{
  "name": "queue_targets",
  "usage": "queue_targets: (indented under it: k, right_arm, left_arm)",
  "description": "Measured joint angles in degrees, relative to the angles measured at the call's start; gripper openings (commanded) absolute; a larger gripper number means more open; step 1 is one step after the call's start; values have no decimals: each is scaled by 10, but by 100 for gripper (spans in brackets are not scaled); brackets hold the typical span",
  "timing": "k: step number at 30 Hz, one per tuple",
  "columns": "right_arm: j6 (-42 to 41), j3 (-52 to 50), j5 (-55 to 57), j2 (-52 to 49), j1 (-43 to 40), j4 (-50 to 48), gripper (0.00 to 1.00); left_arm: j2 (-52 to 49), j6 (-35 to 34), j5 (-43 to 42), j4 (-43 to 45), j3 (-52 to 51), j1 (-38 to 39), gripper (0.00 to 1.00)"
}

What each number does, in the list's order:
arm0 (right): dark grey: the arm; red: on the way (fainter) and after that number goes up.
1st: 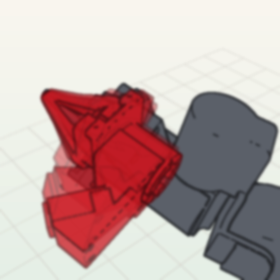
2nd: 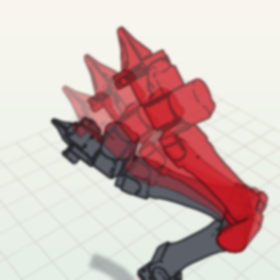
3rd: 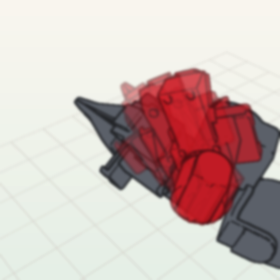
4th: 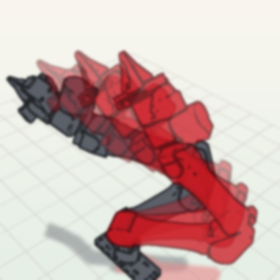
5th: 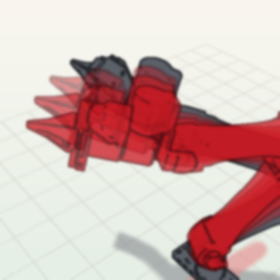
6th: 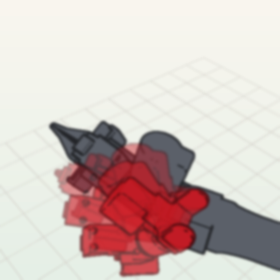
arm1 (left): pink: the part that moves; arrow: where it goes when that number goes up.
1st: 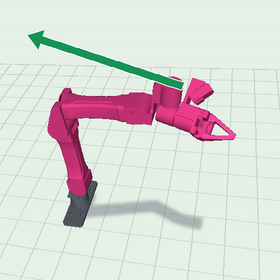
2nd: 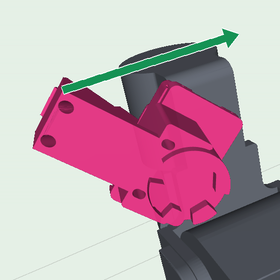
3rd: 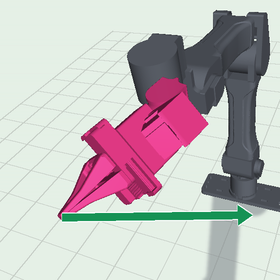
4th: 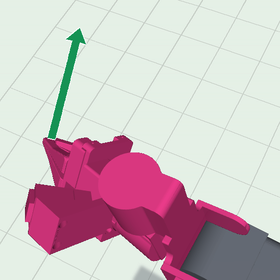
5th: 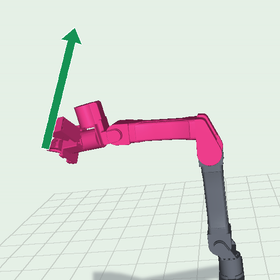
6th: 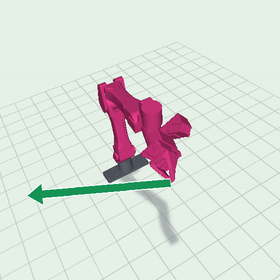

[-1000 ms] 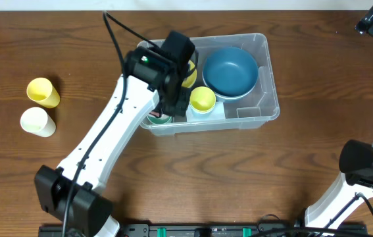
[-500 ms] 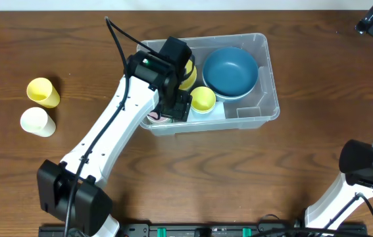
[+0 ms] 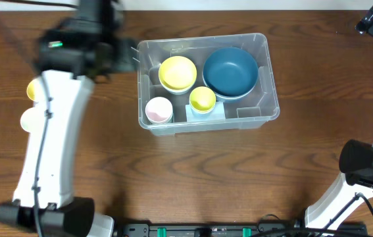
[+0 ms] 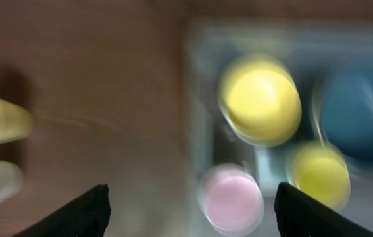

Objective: Pack container
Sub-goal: 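Lower the pink cup into the green cup in the bin, then move the left gripper to the remaining yellow cup and grasp it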

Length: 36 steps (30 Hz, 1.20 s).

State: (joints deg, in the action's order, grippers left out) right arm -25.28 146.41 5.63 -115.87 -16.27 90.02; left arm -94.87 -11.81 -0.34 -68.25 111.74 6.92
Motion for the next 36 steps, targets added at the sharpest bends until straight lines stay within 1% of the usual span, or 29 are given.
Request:
queue_targets:
  k: [5, 8, 11, 17, 22, 27, 36]
  right_arm:
    - [0, 0, 0, 0, 0, 0, 99]
    - [0, 0, 0, 0, 0, 0, 99]
    - [0, 0, 0, 0, 0, 0, 99]
    - [0, 0, 0, 0, 0, 0, 99]
    - [0, 0, 0, 0, 0, 0, 99]
    - [0, 0, 0, 0, 0, 0, 99]
    - [0, 0, 0, 0, 0, 0, 99]
  left_arm:
    - [0, -23, 24, 55, 4, -131, 80]
    - [-31, -30, 29, 59, 4, -172, 81]
    - [-83, -30, 33, 60, 2, -197, 81]
    - [-197, -23, 34, 72, -2, -220, 80]
    - [-261, -14, 34, 78, -7, -230, 80]
    - [-284, -12, 34, 89, -7, -243, 80]
    - [-290, -12, 34, 102, -8, -264, 80]
